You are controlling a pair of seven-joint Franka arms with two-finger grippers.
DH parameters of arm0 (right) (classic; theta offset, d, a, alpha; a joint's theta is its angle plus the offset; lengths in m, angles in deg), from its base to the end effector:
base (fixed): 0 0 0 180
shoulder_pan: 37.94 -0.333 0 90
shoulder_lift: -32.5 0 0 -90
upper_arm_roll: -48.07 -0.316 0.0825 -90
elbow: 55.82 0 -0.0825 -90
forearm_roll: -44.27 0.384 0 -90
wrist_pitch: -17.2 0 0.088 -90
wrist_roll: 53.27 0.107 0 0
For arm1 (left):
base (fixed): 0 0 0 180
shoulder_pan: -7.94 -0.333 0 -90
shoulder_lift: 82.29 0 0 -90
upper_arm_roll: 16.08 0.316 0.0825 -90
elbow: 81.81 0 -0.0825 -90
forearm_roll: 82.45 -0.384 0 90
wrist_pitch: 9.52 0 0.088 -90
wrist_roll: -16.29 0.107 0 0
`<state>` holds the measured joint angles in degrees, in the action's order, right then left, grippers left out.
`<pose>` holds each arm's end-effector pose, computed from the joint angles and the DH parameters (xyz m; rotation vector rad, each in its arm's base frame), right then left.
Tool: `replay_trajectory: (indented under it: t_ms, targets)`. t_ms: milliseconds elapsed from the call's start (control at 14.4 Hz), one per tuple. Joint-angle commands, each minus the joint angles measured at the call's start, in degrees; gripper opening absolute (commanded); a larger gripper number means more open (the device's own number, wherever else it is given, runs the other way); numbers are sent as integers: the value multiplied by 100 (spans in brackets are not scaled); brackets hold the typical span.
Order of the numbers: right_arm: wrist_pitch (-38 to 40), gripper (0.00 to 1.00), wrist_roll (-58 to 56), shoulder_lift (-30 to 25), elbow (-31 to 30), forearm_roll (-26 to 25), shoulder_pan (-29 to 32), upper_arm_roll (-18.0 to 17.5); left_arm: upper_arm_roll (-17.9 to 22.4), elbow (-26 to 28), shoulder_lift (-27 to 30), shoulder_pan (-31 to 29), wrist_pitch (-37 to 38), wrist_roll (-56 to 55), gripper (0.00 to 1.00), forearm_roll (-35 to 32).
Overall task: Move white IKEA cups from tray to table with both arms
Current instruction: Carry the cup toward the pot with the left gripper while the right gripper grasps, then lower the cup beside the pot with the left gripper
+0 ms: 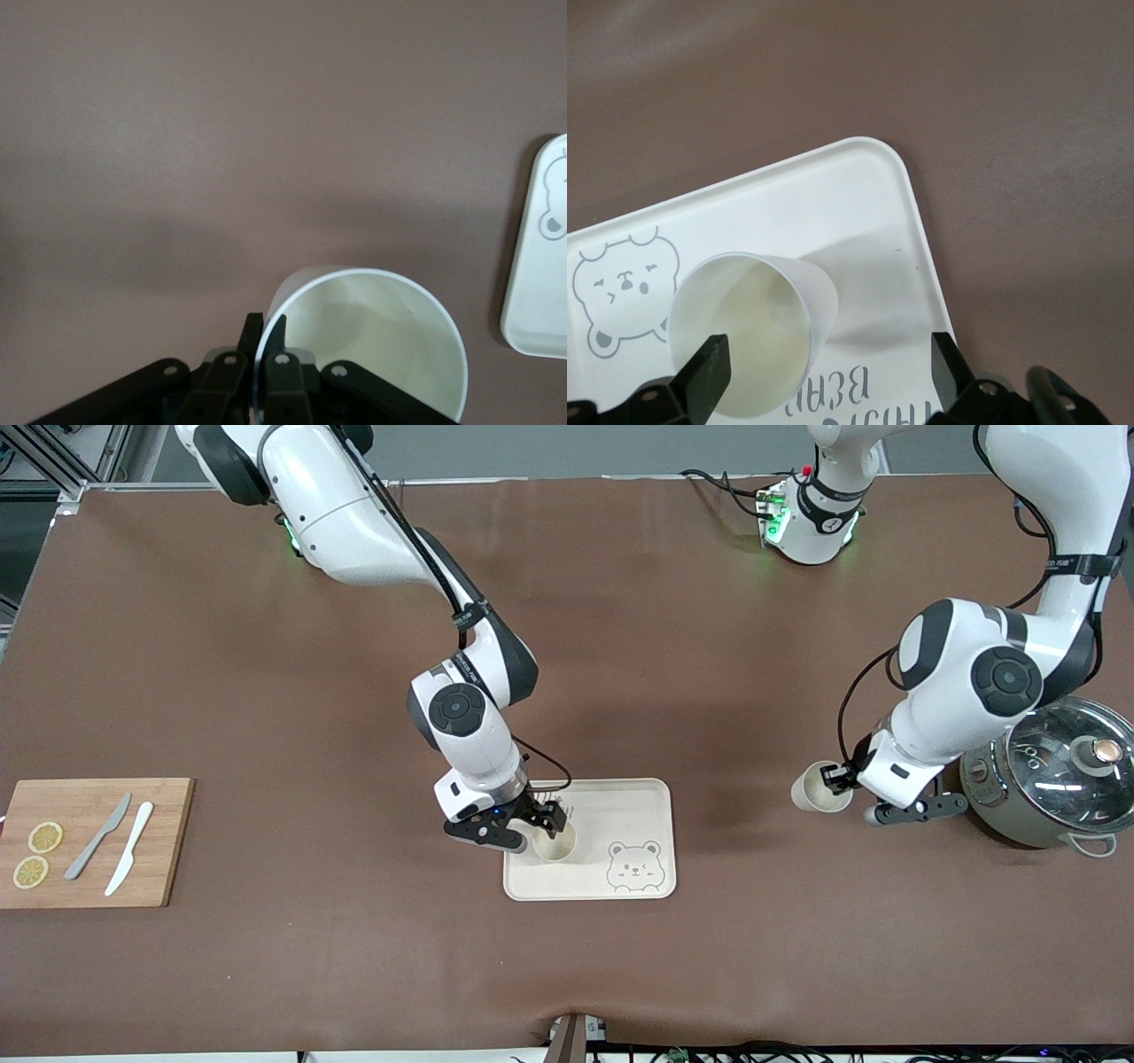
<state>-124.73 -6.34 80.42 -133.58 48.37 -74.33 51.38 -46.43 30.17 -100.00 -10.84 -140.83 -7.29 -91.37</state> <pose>0.6346 0.4261 0.2492 -2.9070 0.3898 -0.3112 0.6050 -0.1050 0.3469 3.0785 0.2118 0.0965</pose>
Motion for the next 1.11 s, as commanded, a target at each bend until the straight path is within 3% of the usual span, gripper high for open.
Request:
replay_trajectory:
  t_ms: [0,139,627,1045]
  targets:
    - [-79,100,53,165,165,-137,-61,47,-102,1077,469,-196,-998,99,0,111]
    - [-149,100,53,209,165,-172,-61,47,-102,1570,557,-319,-1553,282,0,102]
    - [-545,100,79,394,156,-173,-113,39,-111,2555,1032,-811,-2020,1108,0,102]
    - [-563,100,79,403,139,-173,-122,39,-102,3075,1015,-1084,-2750,1513,0,102]
